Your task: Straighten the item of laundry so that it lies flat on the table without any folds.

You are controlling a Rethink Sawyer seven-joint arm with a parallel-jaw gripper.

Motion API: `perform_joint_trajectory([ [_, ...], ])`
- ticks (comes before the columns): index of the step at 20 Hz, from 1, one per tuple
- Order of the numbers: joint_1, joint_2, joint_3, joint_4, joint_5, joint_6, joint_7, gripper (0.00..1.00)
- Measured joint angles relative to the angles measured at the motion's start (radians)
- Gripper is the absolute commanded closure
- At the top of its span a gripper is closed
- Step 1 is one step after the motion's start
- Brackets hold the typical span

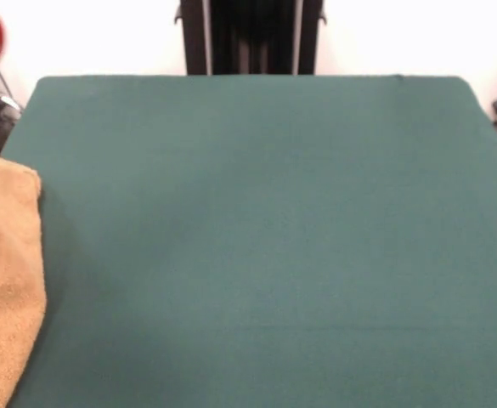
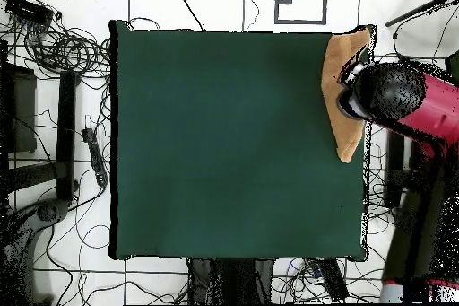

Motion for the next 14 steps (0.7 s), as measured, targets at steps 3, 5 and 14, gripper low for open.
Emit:
perform_joint_trajectory([
  [3,0.030,0.000,0.001,0.010,0.000,0.000,0.000,1.00],
  [5,0.042,0.000,0.002,0.023,0.000,0.000,0.000,1.00],
  [14,0.048,-0.008,0.003,0.085,0.000,-0.002,0.000,1.00],
])
